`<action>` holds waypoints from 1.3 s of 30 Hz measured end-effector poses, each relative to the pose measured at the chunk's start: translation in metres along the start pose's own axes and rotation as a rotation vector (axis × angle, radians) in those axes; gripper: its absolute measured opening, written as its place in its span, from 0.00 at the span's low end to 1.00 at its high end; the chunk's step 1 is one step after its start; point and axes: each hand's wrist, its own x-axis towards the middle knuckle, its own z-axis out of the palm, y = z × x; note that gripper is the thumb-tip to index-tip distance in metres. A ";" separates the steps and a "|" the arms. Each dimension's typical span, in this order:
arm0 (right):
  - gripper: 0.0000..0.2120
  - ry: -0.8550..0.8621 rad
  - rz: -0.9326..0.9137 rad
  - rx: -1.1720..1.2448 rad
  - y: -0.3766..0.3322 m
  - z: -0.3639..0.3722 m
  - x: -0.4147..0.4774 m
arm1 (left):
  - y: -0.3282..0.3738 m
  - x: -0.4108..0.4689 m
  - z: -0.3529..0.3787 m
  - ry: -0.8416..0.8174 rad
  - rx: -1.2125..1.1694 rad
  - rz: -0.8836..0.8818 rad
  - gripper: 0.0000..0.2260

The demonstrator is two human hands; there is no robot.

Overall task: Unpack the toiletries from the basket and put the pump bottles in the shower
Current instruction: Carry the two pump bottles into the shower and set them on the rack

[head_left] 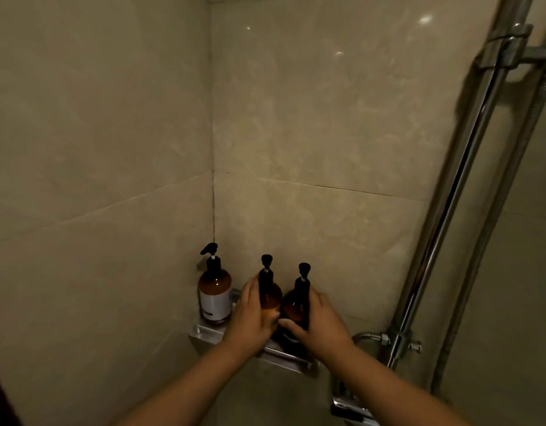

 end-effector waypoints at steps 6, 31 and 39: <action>0.46 0.028 0.047 -0.007 0.005 -0.009 -0.011 | -0.005 -0.026 0.005 0.109 0.144 0.179 0.31; 0.36 0.051 -0.170 -0.252 -0.017 0.016 -0.005 | -0.016 -0.010 -0.036 0.022 0.703 0.212 0.21; 0.37 0.136 -0.169 -0.242 -0.030 0.038 -0.002 | -0.028 -0.006 -0.041 0.037 0.759 0.149 0.23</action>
